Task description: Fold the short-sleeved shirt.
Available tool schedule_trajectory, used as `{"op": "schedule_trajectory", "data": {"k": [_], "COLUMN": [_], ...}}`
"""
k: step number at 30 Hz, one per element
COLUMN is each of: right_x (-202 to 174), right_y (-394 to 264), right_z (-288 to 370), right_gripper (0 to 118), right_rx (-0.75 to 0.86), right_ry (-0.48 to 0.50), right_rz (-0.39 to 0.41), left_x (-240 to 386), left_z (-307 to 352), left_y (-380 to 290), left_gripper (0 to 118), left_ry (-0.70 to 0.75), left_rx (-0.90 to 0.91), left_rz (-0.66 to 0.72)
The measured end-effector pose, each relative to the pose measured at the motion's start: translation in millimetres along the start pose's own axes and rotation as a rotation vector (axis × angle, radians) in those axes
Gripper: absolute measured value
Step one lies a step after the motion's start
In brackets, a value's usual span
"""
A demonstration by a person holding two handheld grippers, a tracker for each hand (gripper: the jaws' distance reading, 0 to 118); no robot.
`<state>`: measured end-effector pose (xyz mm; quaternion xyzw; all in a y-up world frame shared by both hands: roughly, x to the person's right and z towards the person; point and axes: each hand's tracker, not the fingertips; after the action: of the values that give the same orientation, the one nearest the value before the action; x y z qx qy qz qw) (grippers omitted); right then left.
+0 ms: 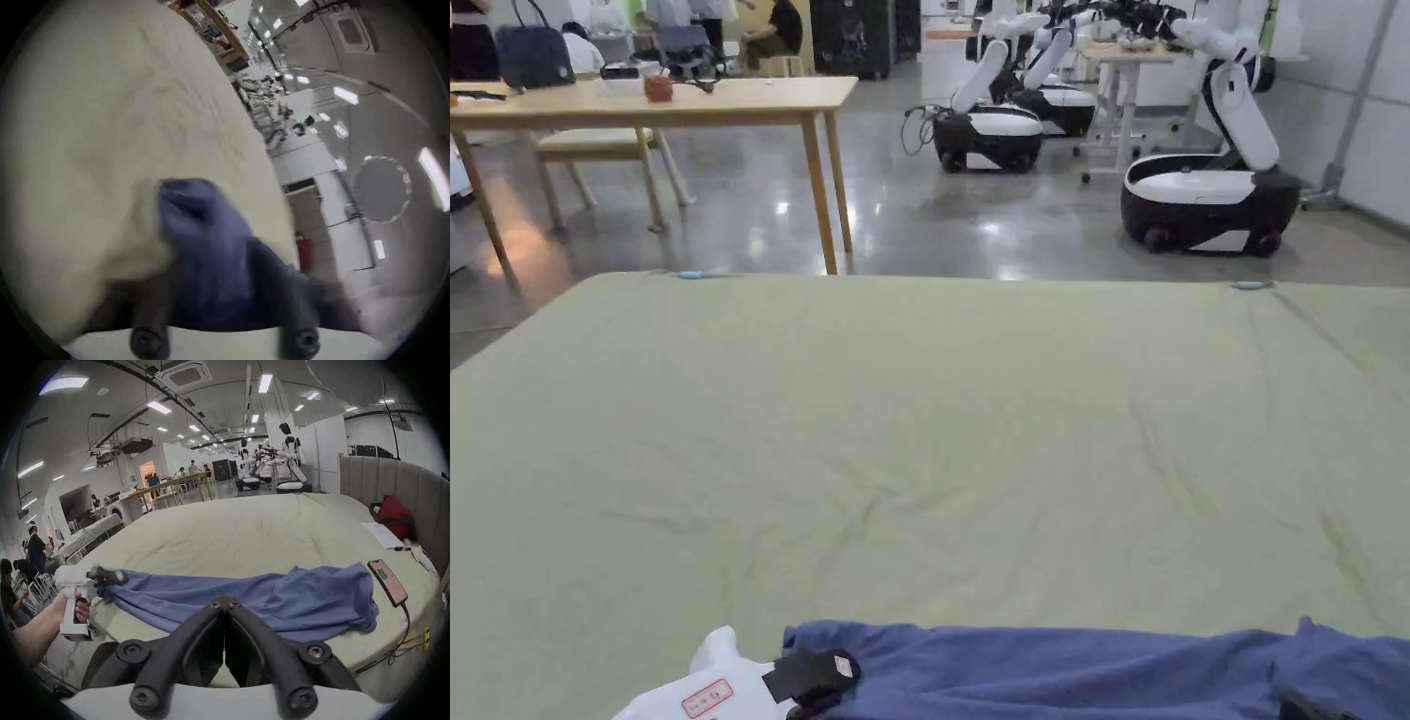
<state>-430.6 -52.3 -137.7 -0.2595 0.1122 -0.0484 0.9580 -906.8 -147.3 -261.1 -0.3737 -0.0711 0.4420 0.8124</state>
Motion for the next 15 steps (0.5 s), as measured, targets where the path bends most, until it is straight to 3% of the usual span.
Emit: {"op": "schedule_trajectory", "data": {"k": [1, 3, 5, 8, 11, 15], "right_x": [-1.0, -2.9, -3.6, -4.4, -5.8, -9.3], "right_y": [-1.1, -3.3, -6.3, -7.4, -7.0, -3.7], "right_z": [1.0, 1.6, 2.6, 2.9, 3.0, 2.3], "right_gripper": [1, 1, 1, 1, 1, 1], "right_rx": [0.002, 0.000, 0.000, -0.007, -0.005, -0.002], "right_ry": [-0.003, -0.005, -0.009, -0.008, -0.004, -0.012], "right_rz": [-0.006, -0.015, -0.016, -0.015, -0.009, 0.018], "left_x": [-6.8, -16.8, -16.1, 1.8, 22.8, 83.6], "left_z": [-2.8, 2.3, 12.5, 44.2, 73.0, 85.2], "left_y": [1.5, -2.5, 0.2, 7.2, 18.8, -6.0], "left_gripper": [6, 5, 5, 5, 5, 5], "left_ry": [-0.001, -0.095, -0.081, 0.047, 0.162, 0.198], "left_rx": [0.063, -0.017, -0.019, 0.102, 0.205, 0.262], "left_rz": [-0.032, 0.059, 0.067, -0.145, -0.263, -0.466]}}
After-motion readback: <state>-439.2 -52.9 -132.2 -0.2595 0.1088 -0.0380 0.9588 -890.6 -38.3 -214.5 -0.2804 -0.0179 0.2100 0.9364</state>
